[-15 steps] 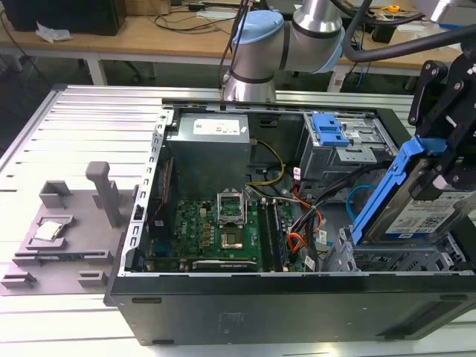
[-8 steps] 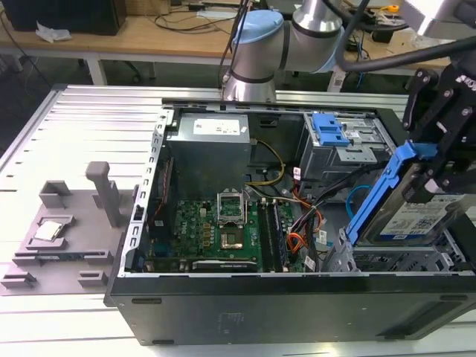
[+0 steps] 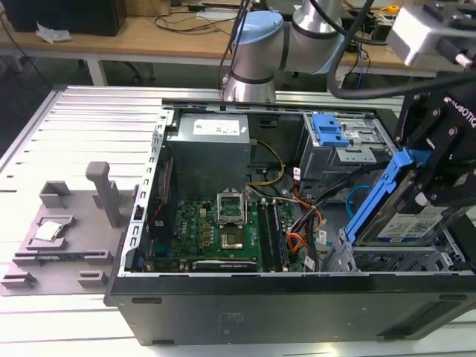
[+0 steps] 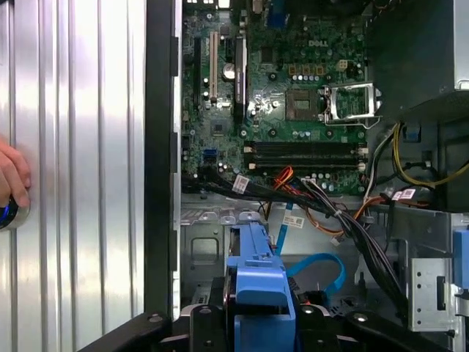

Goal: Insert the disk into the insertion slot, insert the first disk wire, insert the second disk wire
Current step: 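Insert the disk into the insertion slot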

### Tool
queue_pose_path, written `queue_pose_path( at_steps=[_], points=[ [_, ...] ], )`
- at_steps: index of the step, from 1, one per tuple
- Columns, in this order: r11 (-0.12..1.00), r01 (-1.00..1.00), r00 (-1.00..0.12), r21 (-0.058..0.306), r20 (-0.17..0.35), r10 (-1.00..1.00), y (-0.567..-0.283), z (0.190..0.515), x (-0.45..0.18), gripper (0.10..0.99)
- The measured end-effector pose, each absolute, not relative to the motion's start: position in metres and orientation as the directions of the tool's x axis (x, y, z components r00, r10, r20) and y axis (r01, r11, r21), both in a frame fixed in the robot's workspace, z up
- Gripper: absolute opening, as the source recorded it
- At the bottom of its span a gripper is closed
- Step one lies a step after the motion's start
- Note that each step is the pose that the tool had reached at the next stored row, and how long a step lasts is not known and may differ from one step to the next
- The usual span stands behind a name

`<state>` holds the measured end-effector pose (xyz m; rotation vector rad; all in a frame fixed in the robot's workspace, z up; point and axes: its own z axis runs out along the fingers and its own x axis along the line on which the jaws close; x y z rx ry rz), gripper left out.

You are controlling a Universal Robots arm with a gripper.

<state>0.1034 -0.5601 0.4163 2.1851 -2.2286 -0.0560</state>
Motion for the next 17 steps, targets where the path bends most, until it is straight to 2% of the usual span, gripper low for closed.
queue_pose_path(
  at_steps=[9,17],
  points=[
    [0.019,-0.999,-0.02,0.04,-0.011,-1.0,-0.56,0.396,0.103,0.365],
    [0.019,-0.999,-0.02,0.04,-0.011,-1.0,-0.56,0.394,0.103,0.365]
  ],
)
